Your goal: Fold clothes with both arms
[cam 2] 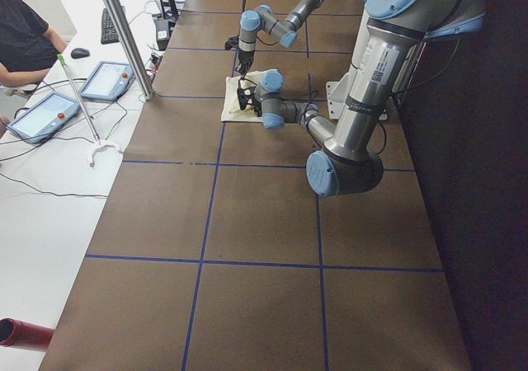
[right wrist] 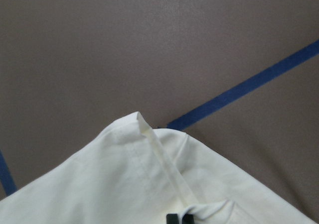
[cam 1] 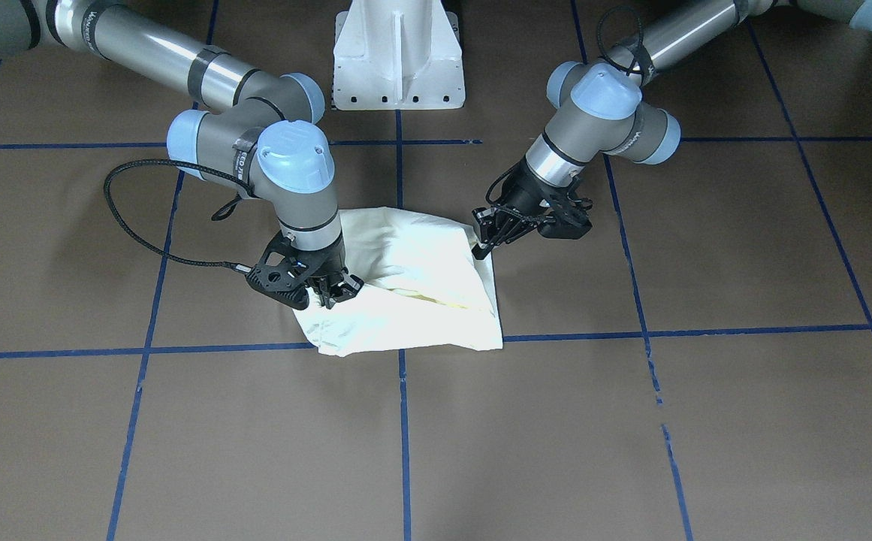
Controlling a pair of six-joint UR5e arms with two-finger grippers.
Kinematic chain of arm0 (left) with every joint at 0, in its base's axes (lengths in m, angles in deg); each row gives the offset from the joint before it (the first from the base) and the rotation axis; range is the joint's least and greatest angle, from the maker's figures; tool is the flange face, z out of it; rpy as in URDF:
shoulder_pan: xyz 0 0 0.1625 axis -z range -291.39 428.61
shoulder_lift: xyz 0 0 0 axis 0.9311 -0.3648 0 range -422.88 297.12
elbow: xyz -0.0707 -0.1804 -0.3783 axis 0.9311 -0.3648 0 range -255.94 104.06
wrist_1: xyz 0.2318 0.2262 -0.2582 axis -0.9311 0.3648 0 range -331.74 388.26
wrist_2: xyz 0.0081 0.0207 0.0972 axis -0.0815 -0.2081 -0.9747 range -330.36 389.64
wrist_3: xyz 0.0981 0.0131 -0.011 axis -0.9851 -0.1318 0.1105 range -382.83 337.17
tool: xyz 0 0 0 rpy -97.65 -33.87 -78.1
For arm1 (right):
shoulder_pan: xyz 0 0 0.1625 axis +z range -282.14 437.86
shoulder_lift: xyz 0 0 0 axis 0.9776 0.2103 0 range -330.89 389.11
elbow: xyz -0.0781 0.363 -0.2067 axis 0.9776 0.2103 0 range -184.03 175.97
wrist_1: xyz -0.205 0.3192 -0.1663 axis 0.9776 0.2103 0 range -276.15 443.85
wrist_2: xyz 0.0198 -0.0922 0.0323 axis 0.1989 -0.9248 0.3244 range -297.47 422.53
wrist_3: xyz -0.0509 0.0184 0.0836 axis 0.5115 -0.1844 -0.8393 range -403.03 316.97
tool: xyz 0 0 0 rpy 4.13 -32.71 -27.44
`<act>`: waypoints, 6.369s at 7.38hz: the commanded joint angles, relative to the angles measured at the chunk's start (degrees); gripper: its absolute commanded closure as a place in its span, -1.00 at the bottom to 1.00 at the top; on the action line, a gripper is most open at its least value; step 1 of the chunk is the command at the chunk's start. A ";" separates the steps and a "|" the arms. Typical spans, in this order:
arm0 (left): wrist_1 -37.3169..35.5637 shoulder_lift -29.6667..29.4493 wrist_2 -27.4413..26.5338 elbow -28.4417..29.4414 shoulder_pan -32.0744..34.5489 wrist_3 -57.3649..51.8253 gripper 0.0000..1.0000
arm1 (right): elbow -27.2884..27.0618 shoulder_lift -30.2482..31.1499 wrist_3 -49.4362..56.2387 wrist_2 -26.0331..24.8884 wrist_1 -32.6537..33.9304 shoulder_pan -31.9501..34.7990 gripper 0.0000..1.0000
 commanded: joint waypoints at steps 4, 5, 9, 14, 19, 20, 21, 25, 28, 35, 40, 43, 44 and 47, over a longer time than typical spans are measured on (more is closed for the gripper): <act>0.49 3.54 10.38 -2.73 -1.97 0.09 1.00 | 0.01 -0.08 -0.16 0.00 0.06 0.00 0.95; 0.58 3.45 10.77 -2.91 -2.58 0.18 1.00 | 0.01 -0.08 -0.24 0.09 0.06 0.00 0.95; -6.41 5.05 12.72 -13.27 -1.01 0.27 1.00 | 0.01 -0.08 -0.25 0.00 0.06 0.09 0.94; -7.33 -3.58 7.81 -3.98 -0.56 1.15 1.00 | -0.17 -0.08 -0.07 0.00 -0.03 0.18 0.94; -7.24 0.64 6.65 -2.91 -1.35 0.71 1.00 | -0.08 0.01 0.46 0.00 -0.03 0.61 0.94; -7.24 0.73 5.60 -2.39 -2.83 0.71 1.00 | 0.09 0.10 1.42 0.00 -0.03 1.05 0.94; -7.24 0.81 5.51 -2.21 -3.37 0.62 1.00 | 0.53 0.01 2.30 0.09 -0.03 1.32 0.83; -7.24 0.81 5.42 -2.12 -3.37 0.62 1.00 | -0.60 -0.26 10.29 15.04 -0.03 9.63 -1.00; -7.24 0.64 5.50 -2.29 -3.37 0.62 1.00 | -10.59 4.02 5.59 7.72 0.58 2.79 0.49; -7.24 0.64 5.51 -3.17 -3.37 0.80 1.00 | 1.03 -0.50 8.98 -1.93 -0.38 -1.68 1.00; -7.24 0.55 5.68 -3.96 -2.68 0.62 1.00 | 12.75 -5.37 17.49 7.71 -8.30 11.14 1.00; -7.94 7.54 11.36 -11.50 7.74 -8.62 1.00 | -0.54 9.08 27.22 15.45 -7.77 19.92 1.00; -7.86 12.80 13.74 -13.70 12.14 -17.31 1.00 | -4.26 15.07 33.53 19.99 -7.77 25.00 1.00; -8.12 26.44 20.94 -16.53 27.49 -43.22 1.00 | -10.09 29.58 54.43 25.49 -7.77 37.93 1.00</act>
